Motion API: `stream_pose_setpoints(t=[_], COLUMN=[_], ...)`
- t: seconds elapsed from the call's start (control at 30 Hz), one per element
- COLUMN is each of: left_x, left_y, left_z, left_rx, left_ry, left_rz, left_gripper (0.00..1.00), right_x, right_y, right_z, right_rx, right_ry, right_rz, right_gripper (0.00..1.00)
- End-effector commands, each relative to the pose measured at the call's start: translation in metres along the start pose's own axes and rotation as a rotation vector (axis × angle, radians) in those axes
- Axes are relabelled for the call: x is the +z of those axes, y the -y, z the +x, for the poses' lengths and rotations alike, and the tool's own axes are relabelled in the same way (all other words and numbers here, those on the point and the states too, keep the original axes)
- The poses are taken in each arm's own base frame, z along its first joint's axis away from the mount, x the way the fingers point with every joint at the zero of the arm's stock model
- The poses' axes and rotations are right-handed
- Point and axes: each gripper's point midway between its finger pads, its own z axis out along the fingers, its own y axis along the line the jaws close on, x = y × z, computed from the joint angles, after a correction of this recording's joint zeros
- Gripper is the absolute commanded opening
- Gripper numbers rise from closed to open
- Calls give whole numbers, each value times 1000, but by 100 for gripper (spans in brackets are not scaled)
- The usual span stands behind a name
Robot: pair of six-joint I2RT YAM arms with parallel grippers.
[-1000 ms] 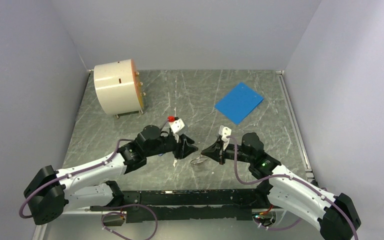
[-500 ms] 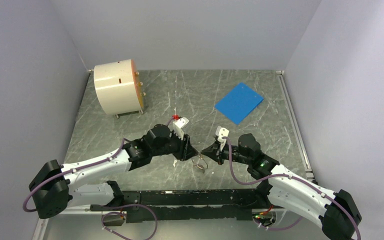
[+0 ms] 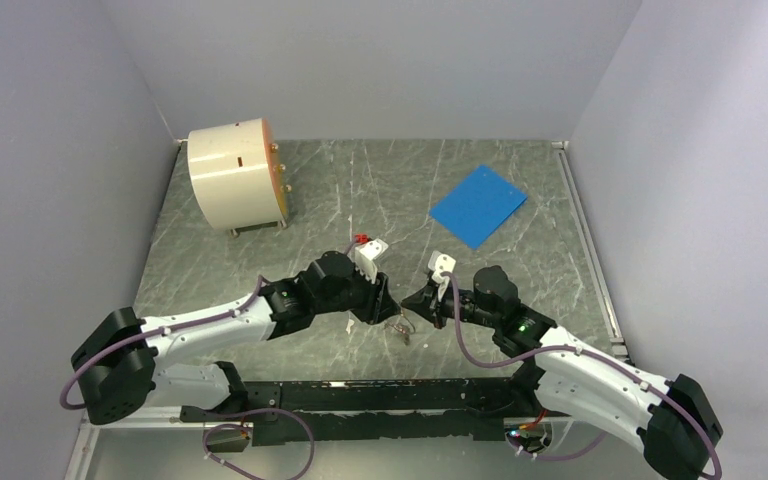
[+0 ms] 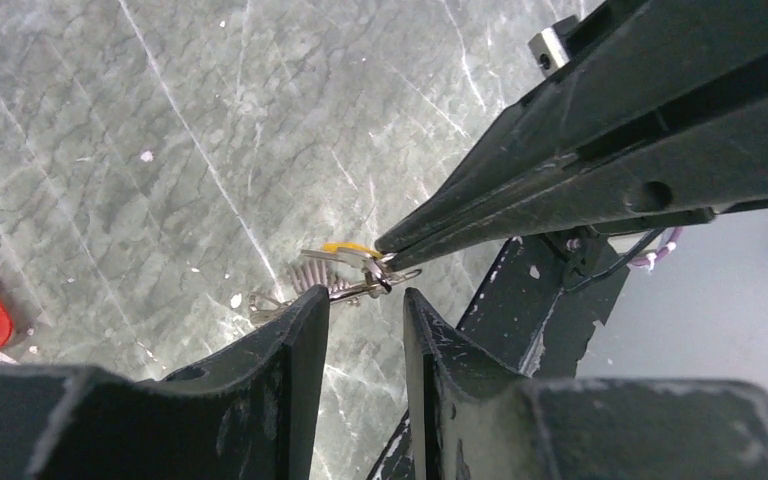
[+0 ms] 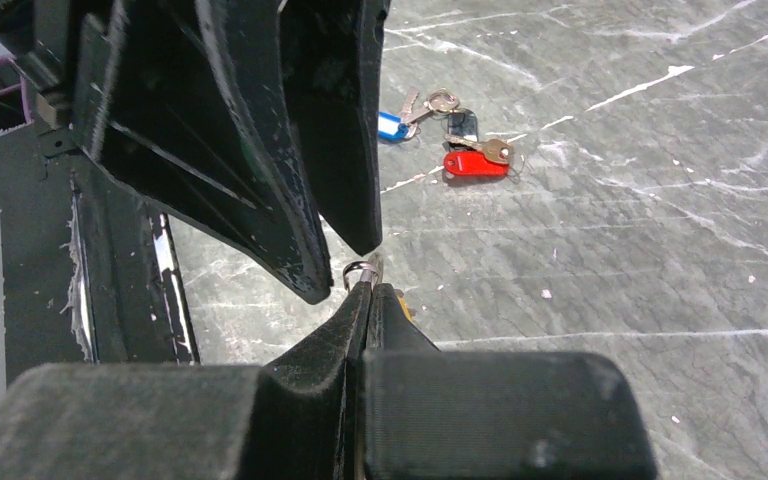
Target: Remove the keys from the keyring
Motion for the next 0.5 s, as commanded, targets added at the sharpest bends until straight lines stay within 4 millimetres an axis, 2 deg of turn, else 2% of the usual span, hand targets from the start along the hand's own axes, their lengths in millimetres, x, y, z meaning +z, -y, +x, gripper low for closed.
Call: stream_pose_setpoints(t=[0.0, 0.23, 0.47], left_x=[5, 9, 9], left_y=[9, 7, 9], left_z=[-29, -33, -27], left_rx=[31, 47, 53], left_ry=[90, 106, 82], left_rz=[14, 5, 22], left_gripper=[37, 32, 11], right_x=[3, 5, 5], right_y=[0, -3, 1], right_z=[-32, -29, -26], right_rx=[-45, -46, -49], right_ry=[71, 55, 45], right_rz=[-2, -14, 8], right_gripper=[0, 0, 0])
